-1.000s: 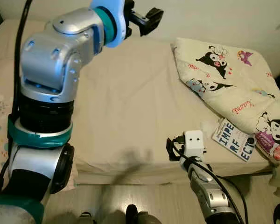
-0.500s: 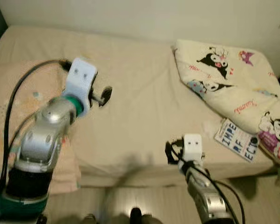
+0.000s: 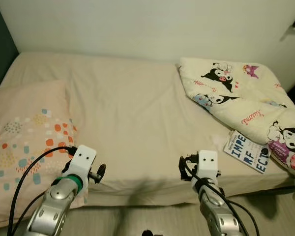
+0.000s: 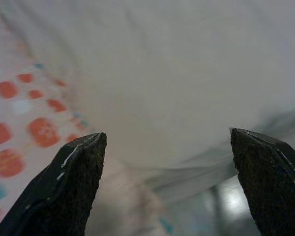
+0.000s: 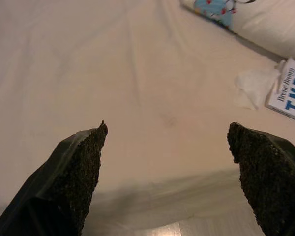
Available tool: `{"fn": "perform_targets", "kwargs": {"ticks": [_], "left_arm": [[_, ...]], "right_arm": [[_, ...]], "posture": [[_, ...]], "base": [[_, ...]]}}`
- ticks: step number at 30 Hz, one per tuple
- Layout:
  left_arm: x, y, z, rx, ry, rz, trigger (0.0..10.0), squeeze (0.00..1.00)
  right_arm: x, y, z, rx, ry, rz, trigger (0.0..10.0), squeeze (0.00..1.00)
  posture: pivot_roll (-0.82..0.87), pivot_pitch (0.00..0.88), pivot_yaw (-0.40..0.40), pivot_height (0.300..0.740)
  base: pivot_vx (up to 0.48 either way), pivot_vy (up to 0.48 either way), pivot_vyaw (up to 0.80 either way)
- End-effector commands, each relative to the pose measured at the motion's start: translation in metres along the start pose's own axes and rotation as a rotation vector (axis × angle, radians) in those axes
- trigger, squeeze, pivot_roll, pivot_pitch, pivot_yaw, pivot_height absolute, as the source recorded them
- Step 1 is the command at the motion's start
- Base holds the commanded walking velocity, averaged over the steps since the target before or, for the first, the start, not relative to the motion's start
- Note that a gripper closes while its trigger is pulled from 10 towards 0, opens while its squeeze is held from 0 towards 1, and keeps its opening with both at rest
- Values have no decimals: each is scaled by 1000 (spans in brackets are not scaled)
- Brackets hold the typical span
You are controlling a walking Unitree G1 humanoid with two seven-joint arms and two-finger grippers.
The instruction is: Clean up the room
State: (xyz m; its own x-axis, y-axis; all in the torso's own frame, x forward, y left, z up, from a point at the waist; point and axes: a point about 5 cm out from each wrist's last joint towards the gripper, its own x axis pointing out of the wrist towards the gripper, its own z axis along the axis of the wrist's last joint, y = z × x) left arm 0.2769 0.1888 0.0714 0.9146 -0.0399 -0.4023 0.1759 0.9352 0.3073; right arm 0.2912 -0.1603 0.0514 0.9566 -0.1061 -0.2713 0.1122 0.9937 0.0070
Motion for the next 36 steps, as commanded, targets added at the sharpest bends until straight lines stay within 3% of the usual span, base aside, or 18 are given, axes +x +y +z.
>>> {"fn": "perform_targets", "kwargs": {"ticks": [1, 12, 15, 18, 20, 27, 33, 36], "left_arm": [[0, -2, -8, 8, 15, 12, 10000, 0], [2, -2, -14, -49, 10, 11, 10000, 0], [4, -9, -17, -55, -4, 11, 10000, 0], [8, -25, -28, -64, -11, -4, 10000, 0], [8, -30, -32, -56, -3, -14, 10000, 0], [0, -33, -34, -36, 18, -12, 10000, 0], [6, -29, -21, 7, -19, -23, 10000, 0], [10, -24, -14, 38, -45, -24, 10000, 0]], "right_arm": [[-1, -5, -6, 27, 16, -32, 10000, 0], [-2, -10, -11, 108, 23, -93, 10000, 0], [-3, -15, -14, 135, 31, -115, 10000, 0], [-8, -25, -24, 195, 59, -173, 10000, 0], [-11, -28, -27, 211, 66, -187, 10000, 0], [-8, -36, -26, 193, 45, -221, 10000, 0], [-6, -36, -25, 188, 31, -258, 10000, 0], [-8, -31, -19, 126, -3, -247, 10000, 0]], "posture": [[176, 31, -9, 740], [188, 32, -7, 740], [177, 27, -26, 740], [165, 2, -55, 740], [157, 0, -38, 740], [181, 3, 28, 740], [183, 0, 99, 740], [172, 0, 107, 740]], "base": [[0, 0, 0], [0, 0, 0], [0, 0, 0], [0, 0, 0], [0, 0, 0], [0, 0, 0], [0, 0, 0], [0, 0, 0]]}}
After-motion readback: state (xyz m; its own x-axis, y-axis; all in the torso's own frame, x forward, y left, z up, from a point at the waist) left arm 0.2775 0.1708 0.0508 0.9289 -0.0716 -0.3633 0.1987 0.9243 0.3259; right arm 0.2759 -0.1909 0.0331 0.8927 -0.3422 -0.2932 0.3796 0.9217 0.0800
